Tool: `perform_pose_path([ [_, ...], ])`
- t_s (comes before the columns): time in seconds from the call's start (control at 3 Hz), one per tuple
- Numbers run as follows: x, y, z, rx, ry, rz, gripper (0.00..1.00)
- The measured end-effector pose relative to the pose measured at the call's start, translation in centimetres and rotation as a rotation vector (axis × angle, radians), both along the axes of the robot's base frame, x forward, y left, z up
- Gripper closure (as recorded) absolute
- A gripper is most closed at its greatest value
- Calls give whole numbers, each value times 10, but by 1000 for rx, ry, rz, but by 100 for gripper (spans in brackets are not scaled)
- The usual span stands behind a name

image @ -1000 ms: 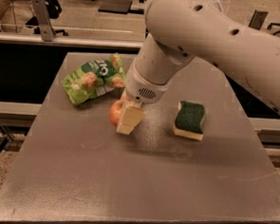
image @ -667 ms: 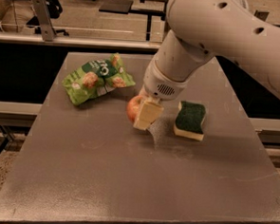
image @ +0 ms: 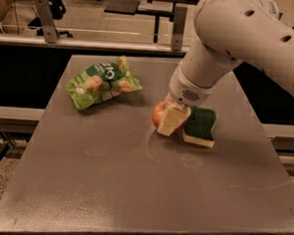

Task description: Move apple near sponge

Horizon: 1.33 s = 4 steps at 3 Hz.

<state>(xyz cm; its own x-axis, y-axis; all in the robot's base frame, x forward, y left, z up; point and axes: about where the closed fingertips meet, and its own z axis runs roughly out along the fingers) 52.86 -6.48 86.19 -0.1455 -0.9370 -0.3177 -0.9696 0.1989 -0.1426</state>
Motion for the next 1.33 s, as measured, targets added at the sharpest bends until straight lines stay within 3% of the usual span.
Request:
perform_pose_path([
  [0.67,6,-11,-10,1,11,-33,18],
  [1.0,6,-7,-10,7,14,-27,0],
  [1.33,6,-1,0,22,2,-10,0],
])
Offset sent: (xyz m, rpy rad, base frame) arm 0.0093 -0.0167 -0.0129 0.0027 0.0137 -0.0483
